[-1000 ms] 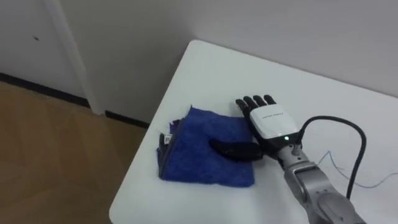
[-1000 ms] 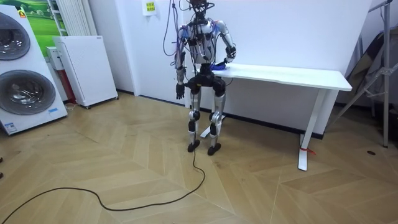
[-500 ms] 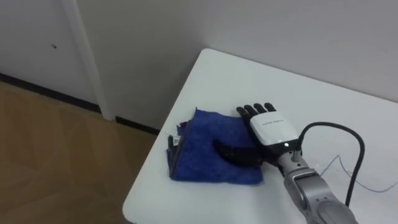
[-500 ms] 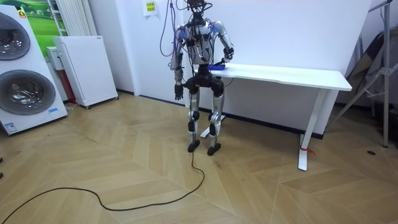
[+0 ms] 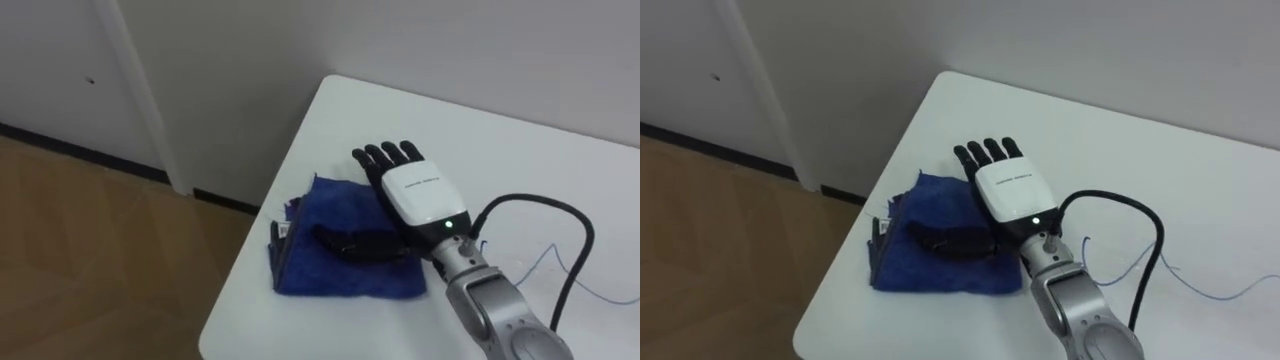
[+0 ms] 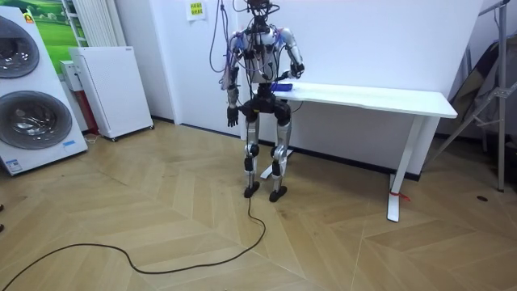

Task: Wipe table

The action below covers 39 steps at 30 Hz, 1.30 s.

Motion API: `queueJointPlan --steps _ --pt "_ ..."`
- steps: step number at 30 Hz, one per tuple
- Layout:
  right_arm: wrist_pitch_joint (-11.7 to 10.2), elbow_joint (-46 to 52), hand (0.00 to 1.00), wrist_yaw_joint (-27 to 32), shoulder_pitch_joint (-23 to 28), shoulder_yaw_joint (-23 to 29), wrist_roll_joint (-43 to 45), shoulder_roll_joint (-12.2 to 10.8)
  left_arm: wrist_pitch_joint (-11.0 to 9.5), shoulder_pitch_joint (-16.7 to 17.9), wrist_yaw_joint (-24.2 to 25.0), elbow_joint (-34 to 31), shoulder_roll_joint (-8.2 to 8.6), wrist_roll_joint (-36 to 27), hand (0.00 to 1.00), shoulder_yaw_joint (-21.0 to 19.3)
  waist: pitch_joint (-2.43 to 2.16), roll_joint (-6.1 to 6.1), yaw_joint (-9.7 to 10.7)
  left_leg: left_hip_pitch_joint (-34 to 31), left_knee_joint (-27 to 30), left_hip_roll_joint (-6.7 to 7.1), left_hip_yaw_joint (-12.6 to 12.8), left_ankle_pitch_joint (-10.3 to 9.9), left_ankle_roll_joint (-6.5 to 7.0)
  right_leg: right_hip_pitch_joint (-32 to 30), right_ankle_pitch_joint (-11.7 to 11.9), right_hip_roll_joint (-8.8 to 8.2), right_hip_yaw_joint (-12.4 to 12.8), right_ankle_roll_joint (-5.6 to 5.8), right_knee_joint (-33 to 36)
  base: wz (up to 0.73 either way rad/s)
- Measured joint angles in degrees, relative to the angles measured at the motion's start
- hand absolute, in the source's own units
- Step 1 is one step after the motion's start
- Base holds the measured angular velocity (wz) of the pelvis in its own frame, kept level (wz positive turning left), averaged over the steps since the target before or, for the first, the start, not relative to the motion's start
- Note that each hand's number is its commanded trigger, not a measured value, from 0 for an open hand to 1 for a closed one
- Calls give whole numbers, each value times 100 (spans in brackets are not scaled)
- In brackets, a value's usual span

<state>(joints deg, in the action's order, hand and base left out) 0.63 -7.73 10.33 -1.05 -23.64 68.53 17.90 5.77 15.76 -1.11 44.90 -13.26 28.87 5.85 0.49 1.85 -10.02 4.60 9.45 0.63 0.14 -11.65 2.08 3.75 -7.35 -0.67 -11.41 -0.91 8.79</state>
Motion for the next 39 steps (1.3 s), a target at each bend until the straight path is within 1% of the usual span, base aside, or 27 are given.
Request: queueJointPlan --steps 3,6,8,12,14,18,22,24,26,32,33,36,39 --pt "-24 1 0 28 0 2 -1 1 0 2 -2 0 5 8 0 0 -8 -4 12 1 6 -2 23 0 0 -12 0 3 7 0 6 -3" --pt "-56 4 0 37 0 2 -3 0 1 11 -49 0 18 8 0 0 -59 2 12 4 14 -2 68 1 1 -33 0 3 32 0 19 -6" --pt "-57 43 0 36 9 1 12 -1 1 5 -97 0 25 2 0 -1 -73 3 14 9 13 -1 77 1 1 -36 0 3 46 0 23 -2" --pt "-56 292 0 48 130 -1 45 -1 0 -4 -99 1 27 -3 0 -4 -68 -7 22 16 8 -4 85 1 1 -32 0 3 43 0 22 0" --pt "-66 444 0 47 332 -12 36 -2 -1 5 -122 5 38 0 0 -4 -61 -17 12 19 3 -9 91 1 1 -21 0 3 31 0 22 0" --pt "-56 435 0 29 480 -56 20 -5 -1 8 -193 38 71 0 0 -2 -46 -35 11 20 -24 -9 106 -3 5 -13 0 0 30 0 24 0" --pt "-20 344 0 24 813 -78 -10 -25 8 46 -337 141 83 5 0 -3 -30 -29 9 31 -26 -7 112 -5 8 0 -1 -6 22 2 31 1" --pt "-12 211 0 25 911 -88 -9 -30 14 56 -346 183 83 10 0 -9 -29 -12 10 33 -26 -6 119 -7 10 0 -3 -5 28 5 30 0" --pt "-5 58 0 3 1000 -95 -9 -32 14 59 -346 182 84 23 0 -14 -14 18 9 32 -24 -6 129 -8 12 -3 -3 -6 33 6 25 0" --pt "-16 -56 0 88 1012 -94 -9 -45 12 41 -346 135 84 43 0 -2 -25 41 28 34 -18 -4 132 -16 22 0 -3 -10 23 6 24 0" --pt "-24 -71 100 114 1012 -94 -9 -46 12 40 -346 122 81 43 0 -2 -26 43 29 34 -19 -4 132 -17 24 0 -4 -11 20 8 23 0" --pt "-49 -133 100 186 1015 -95 -12 -51 12 41 -346 122 81 43 0 -2 -29 54 32 35 -21 -4 132 -17 25 1 -6 -10 24 10 18 0" --pt "-52 -184 100 358 1010 -83 -26 -103 12 45 -346 122 83 56 0 -2 -39 69 43 33 -18 -4 129 -19 26 9 -6 -10 18 10 4 0"
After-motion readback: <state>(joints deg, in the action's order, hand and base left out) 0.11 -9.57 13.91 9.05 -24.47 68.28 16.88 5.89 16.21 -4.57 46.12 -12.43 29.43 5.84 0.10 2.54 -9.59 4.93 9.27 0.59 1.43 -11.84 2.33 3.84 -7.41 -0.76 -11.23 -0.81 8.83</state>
